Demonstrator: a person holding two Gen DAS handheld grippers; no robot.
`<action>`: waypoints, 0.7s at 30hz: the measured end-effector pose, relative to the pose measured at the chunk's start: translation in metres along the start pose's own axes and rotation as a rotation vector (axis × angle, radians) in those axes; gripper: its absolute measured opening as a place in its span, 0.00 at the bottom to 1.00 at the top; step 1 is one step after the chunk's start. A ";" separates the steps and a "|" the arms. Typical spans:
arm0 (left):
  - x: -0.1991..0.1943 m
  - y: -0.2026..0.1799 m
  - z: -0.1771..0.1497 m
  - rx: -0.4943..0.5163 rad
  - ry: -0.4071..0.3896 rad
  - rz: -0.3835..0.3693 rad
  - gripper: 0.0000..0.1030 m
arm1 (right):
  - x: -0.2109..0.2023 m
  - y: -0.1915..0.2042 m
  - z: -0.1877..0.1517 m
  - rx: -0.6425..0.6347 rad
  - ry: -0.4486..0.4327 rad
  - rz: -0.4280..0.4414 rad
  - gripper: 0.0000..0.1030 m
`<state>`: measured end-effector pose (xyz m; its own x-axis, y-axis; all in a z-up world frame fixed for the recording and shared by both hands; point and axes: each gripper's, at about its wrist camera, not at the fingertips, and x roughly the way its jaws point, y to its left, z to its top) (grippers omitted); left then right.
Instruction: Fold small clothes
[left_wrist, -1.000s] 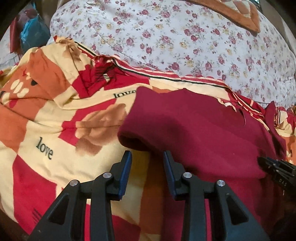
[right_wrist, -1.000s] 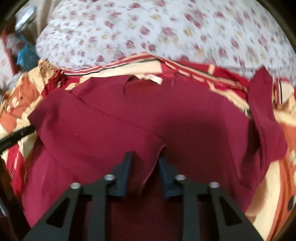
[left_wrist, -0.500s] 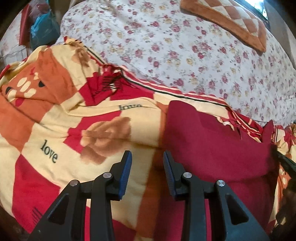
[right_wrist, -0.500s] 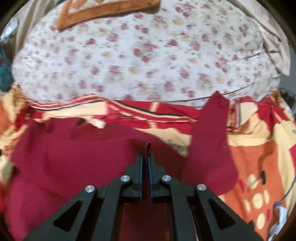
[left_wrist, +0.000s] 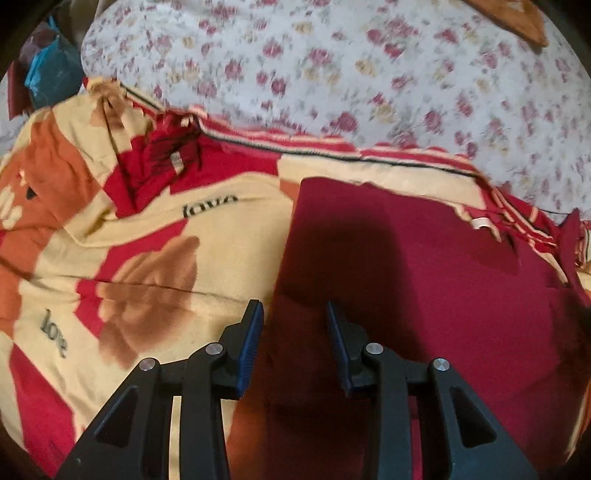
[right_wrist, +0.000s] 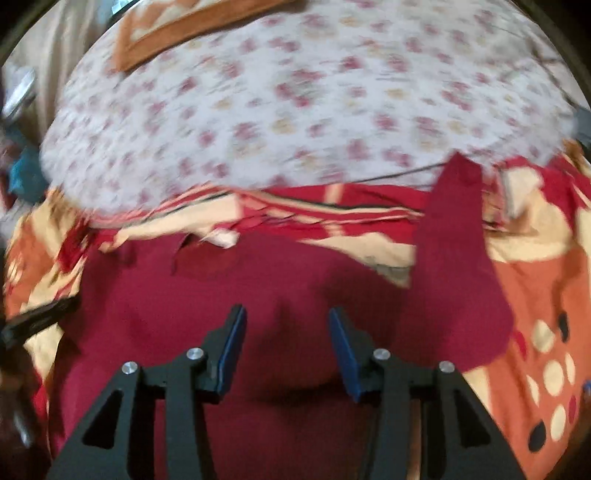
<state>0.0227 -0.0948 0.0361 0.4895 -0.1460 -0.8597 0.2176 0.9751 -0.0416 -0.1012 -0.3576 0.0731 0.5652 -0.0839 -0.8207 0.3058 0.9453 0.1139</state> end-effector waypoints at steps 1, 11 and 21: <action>0.001 0.002 0.000 -0.013 -0.015 -0.009 0.15 | 0.010 0.004 -0.002 -0.014 0.023 0.004 0.47; -0.016 0.004 -0.005 -0.007 -0.030 -0.004 0.20 | 0.022 0.005 -0.010 -0.022 0.081 -0.018 0.47; -0.061 -0.023 -0.035 0.064 -0.058 -0.051 0.19 | 0.002 0.015 -0.030 -0.061 0.089 -0.005 0.54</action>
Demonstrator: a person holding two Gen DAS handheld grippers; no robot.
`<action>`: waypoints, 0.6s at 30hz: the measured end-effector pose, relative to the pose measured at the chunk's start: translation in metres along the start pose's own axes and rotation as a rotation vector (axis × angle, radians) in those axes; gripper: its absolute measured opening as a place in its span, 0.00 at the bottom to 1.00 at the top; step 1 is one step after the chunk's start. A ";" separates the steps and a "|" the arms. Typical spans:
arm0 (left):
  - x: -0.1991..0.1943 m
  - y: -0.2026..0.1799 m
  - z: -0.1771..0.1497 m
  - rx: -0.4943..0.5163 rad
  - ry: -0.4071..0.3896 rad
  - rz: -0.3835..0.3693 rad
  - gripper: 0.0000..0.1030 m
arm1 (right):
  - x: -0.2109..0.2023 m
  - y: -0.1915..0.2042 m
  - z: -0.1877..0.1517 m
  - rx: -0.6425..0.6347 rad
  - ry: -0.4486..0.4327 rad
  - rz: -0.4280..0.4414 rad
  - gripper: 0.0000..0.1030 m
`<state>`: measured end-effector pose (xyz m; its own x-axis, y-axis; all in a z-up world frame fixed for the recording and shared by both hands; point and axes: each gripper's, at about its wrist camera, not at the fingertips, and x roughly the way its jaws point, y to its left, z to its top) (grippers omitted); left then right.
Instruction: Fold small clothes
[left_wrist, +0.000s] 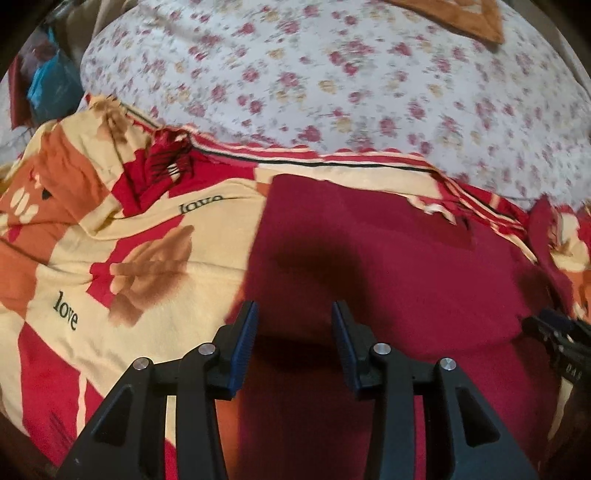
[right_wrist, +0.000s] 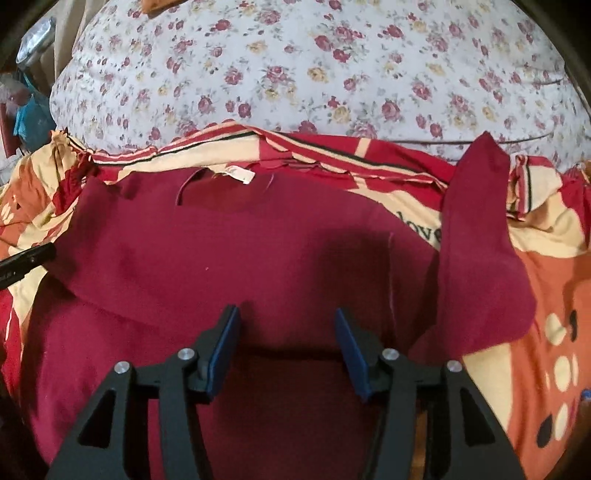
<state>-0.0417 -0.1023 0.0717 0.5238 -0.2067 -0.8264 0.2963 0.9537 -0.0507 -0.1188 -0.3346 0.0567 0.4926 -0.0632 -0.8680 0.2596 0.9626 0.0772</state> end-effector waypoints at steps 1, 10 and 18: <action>-0.004 -0.003 -0.003 0.009 0.001 -0.009 0.20 | -0.005 0.000 -0.002 0.007 -0.009 0.018 0.55; -0.045 -0.025 -0.019 0.059 -0.032 -0.021 0.20 | -0.046 -0.002 -0.015 -0.004 -0.035 0.045 0.62; -0.048 -0.040 -0.008 0.077 -0.082 -0.023 0.20 | -0.046 -0.022 0.009 -0.008 -0.030 0.009 0.66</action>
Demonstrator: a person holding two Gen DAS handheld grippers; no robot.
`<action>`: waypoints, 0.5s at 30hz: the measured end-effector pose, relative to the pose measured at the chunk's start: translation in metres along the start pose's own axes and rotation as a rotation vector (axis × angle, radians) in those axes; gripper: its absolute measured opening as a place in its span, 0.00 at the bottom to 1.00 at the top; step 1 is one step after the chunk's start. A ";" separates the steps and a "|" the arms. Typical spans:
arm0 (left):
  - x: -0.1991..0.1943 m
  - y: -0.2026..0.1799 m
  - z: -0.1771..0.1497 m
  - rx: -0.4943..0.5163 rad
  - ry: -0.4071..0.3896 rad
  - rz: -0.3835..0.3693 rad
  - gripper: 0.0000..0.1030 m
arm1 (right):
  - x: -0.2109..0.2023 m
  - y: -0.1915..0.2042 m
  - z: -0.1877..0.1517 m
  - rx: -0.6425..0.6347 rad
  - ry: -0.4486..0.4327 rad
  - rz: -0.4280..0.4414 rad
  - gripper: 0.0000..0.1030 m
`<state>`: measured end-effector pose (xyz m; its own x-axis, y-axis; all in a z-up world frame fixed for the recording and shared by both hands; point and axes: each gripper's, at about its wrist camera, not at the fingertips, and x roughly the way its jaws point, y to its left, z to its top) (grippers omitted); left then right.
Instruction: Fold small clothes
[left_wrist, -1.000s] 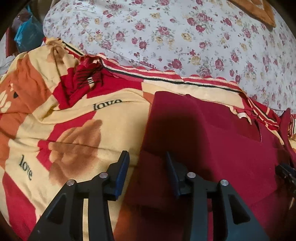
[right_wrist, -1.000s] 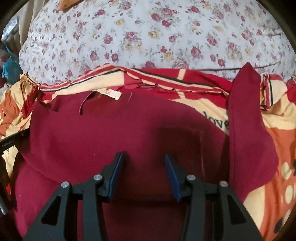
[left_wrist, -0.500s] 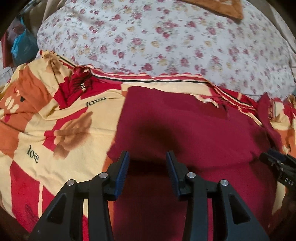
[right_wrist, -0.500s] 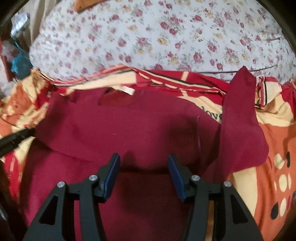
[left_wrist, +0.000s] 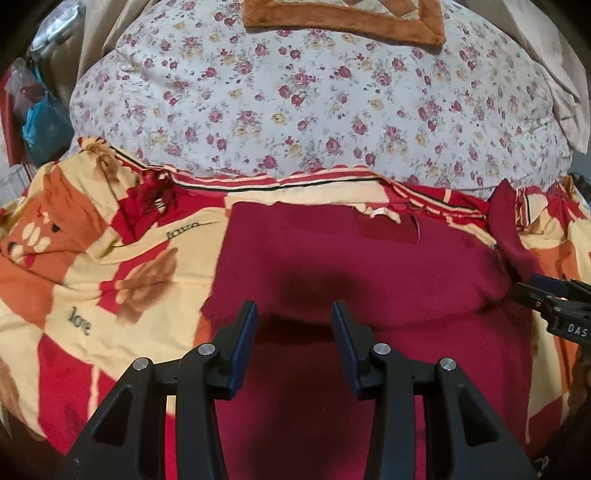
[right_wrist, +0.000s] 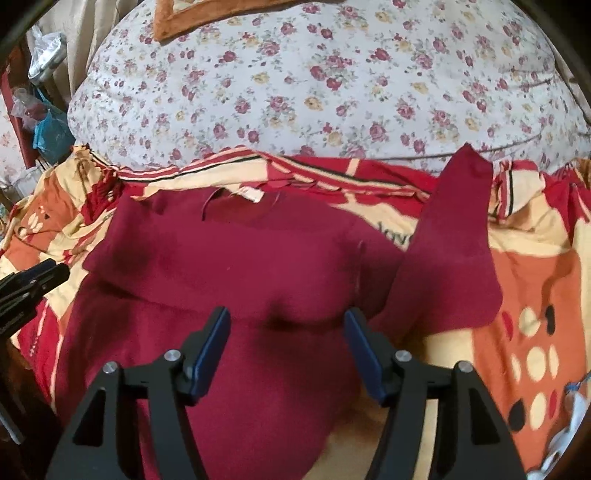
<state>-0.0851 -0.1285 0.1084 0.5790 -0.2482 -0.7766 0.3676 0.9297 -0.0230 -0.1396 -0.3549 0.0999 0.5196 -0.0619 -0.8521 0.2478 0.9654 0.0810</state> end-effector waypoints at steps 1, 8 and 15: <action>0.005 0.000 0.000 -0.008 -0.003 -0.004 0.20 | 0.002 -0.004 0.003 0.008 -0.013 -0.007 0.66; 0.049 -0.004 0.007 -0.003 0.002 0.033 0.20 | 0.018 -0.033 0.001 0.088 -0.060 -0.019 0.66; 0.076 -0.009 0.015 -0.031 0.034 -0.002 0.20 | 0.017 -0.089 0.014 0.199 -0.120 -0.106 0.66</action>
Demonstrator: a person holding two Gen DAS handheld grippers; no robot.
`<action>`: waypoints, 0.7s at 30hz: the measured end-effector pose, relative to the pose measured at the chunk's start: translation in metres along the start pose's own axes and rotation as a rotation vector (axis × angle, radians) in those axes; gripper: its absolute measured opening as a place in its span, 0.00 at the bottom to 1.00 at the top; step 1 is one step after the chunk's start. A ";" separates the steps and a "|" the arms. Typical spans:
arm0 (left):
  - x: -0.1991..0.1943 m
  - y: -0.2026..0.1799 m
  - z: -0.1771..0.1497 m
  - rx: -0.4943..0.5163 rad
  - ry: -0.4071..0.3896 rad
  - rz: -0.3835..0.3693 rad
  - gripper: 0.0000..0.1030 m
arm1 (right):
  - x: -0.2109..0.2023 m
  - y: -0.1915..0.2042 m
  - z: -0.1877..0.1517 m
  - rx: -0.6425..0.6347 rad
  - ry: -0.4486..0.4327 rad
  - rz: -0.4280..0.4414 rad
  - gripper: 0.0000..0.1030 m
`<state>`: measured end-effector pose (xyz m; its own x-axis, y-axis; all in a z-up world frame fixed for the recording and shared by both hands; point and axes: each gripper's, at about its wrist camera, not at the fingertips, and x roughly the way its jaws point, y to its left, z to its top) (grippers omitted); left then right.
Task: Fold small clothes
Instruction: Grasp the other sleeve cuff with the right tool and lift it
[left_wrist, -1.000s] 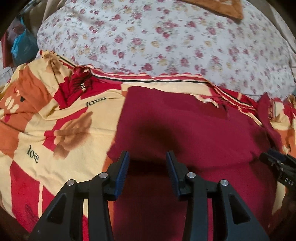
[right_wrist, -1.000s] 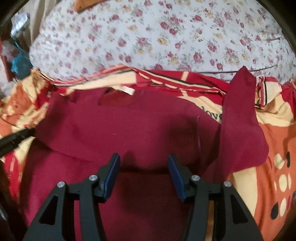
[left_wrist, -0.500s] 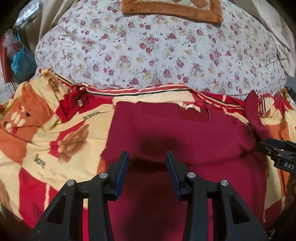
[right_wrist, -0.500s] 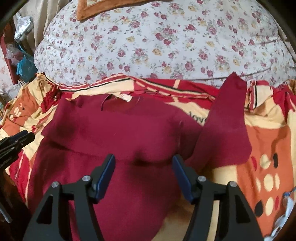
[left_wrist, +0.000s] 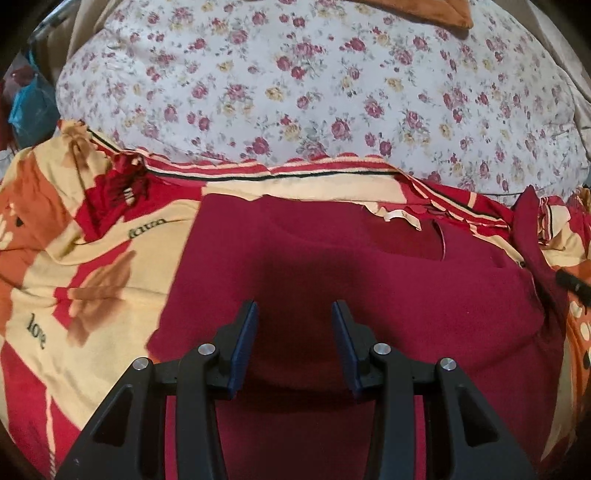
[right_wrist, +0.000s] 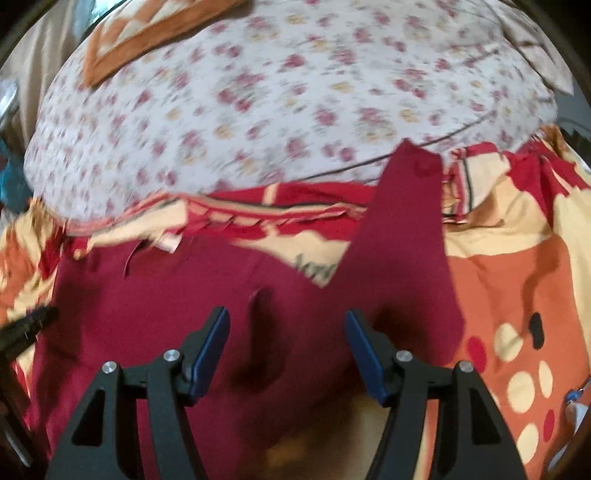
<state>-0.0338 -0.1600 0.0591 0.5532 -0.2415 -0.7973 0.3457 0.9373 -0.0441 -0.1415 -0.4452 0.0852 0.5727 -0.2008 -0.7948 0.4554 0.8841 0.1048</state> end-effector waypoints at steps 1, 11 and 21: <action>0.002 -0.002 0.001 0.008 -0.001 0.001 0.20 | 0.000 -0.013 0.004 0.031 -0.014 -0.037 0.66; 0.009 0.000 0.001 0.001 0.013 -0.013 0.20 | 0.036 -0.063 0.052 0.207 -0.001 -0.047 0.66; 0.012 0.009 0.007 -0.022 0.017 -0.017 0.20 | 0.110 -0.078 0.118 0.212 0.013 -0.144 0.66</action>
<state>-0.0183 -0.1564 0.0536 0.5342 -0.2528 -0.8067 0.3380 0.9385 -0.0703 -0.0332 -0.5859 0.0599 0.4833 -0.3114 -0.8182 0.6650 0.7384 0.1118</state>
